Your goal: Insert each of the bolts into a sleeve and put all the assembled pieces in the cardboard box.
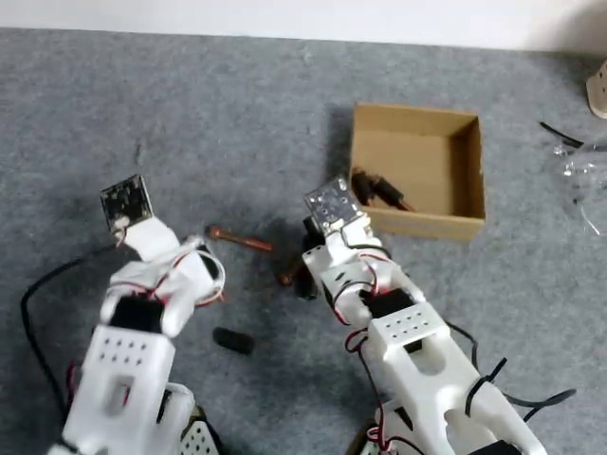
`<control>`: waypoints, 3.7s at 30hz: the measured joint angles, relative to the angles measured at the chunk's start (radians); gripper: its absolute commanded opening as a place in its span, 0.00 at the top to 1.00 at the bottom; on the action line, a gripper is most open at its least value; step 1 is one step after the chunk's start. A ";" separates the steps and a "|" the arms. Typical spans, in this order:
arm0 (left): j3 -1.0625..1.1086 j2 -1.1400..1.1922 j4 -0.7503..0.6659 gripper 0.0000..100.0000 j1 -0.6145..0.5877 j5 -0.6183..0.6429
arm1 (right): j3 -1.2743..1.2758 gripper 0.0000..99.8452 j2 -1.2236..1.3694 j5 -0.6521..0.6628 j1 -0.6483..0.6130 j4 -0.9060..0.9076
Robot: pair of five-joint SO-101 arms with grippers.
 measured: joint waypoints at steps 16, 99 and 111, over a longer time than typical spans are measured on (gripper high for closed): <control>0.249 -0.600 0.000 0.99 0.000 -0.028 | 0.048 1.00 -0.075 0.000 0.000 0.000; 0.098 -0.743 -0.132 0.99 0.313 0.094 | 0.315 1.00 -1.203 0.000 -0.270 0.491; 0.098 -0.743 -0.132 0.99 0.330 0.092 | 0.315 1.00 -1.203 0.000 -0.270 0.491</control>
